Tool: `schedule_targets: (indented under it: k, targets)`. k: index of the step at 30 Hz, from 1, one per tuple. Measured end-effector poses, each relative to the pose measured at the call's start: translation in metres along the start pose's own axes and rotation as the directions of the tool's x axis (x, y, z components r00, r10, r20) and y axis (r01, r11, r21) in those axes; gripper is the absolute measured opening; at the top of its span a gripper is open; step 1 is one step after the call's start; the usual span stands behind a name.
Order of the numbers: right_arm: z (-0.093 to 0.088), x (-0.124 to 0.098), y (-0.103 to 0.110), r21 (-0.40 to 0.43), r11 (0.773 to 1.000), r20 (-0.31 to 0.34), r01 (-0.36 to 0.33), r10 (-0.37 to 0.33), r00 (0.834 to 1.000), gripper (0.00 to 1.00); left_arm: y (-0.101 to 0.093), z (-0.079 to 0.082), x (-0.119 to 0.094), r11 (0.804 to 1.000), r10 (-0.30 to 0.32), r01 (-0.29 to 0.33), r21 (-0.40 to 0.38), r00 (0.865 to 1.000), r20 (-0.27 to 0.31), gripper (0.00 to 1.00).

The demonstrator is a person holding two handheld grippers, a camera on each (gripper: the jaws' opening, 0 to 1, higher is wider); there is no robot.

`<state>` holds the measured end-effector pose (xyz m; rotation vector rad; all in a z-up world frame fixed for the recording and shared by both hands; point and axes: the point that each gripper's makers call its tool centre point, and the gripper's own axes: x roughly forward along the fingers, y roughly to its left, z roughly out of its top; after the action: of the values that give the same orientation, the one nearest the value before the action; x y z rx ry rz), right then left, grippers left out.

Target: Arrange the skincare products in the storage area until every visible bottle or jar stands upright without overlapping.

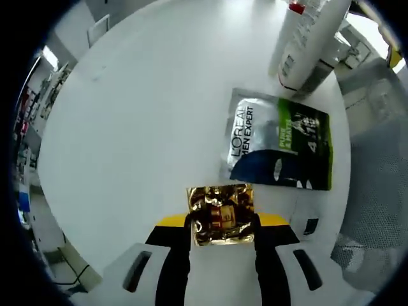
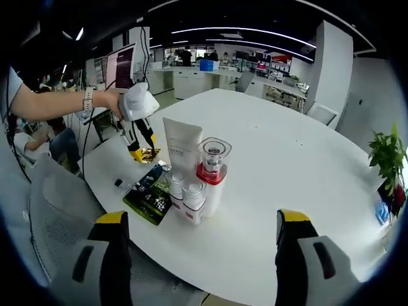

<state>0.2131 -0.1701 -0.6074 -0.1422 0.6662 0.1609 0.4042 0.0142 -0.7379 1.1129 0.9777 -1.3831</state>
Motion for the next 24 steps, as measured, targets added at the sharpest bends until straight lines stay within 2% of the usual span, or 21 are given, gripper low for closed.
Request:
schedule_targets:
  k: [9, 18, 20, 24]
  targets:
    - [0.001, -0.002, 0.006, -0.014, 1.000, 0.004, -0.010, 0.010, 1.000, 0.96, -0.015, -0.011, 0.007, 0.998, -0.035, 0.037, 0.053, 0.999, -0.029, 0.36]
    - [0.001, -0.004, 0.007, -0.016, 1.000, 0.009, -0.009, 0.009, 1.000, 0.95, -0.027, -0.008, 0.009, 0.988, -0.052, 0.057, 0.141, 0.998, -0.042, 0.37]
    - [0.000, -0.005, 0.007, -0.016, 1.000, 0.007, -0.010, 0.010, 1.000, 0.95, -0.031, -0.007, 0.012, 0.978, -0.068, 0.075, 0.196, 0.997, -0.042, 0.37]
    - [0.000, -0.006, 0.006, -0.015, 1.000, 0.007, -0.004, 0.004, 1.000, 0.95, -0.031, -0.007, 0.014, 0.978, -0.063, 0.074, 0.196, 0.996, -0.062, 0.37]
